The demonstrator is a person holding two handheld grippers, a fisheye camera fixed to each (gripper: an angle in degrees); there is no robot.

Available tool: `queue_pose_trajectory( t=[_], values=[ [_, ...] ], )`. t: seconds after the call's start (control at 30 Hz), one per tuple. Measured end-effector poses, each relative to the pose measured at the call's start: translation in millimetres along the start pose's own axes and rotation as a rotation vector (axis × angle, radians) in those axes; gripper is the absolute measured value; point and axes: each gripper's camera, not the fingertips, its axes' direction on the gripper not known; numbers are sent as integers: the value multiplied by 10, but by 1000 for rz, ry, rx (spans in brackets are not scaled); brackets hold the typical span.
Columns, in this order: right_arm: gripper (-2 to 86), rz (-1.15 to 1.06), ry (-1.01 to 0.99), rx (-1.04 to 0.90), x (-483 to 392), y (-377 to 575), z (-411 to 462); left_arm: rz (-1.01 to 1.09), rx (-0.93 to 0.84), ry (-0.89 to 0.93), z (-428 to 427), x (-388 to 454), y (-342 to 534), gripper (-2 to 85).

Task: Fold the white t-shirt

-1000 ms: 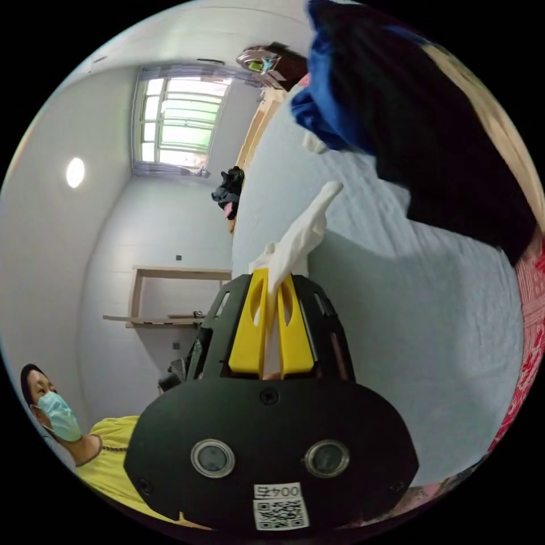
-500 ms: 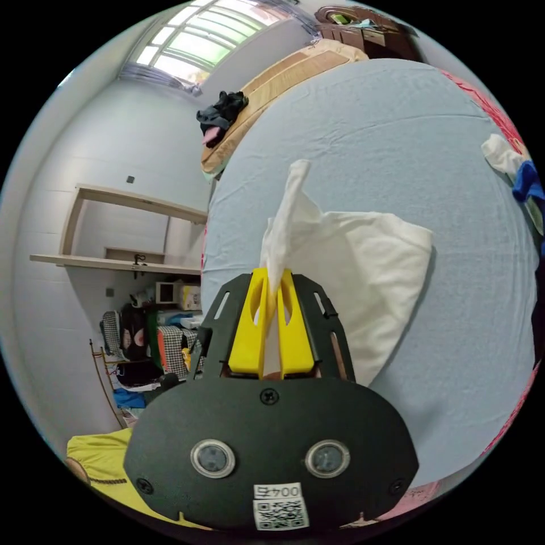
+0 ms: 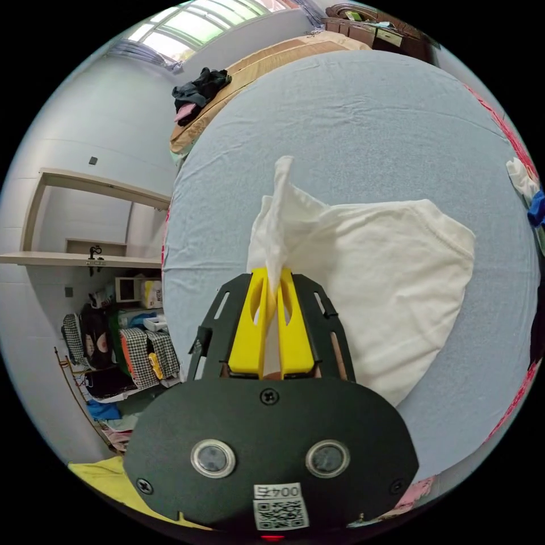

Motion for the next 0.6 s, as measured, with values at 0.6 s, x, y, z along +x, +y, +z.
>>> queue_pose_trajectory(
  t=[0.6],
  values=[
    [69, -259, 262, -56, -580, 1442, 18, 168, -19, -268, 30, 665, 141, 3]
  ],
)
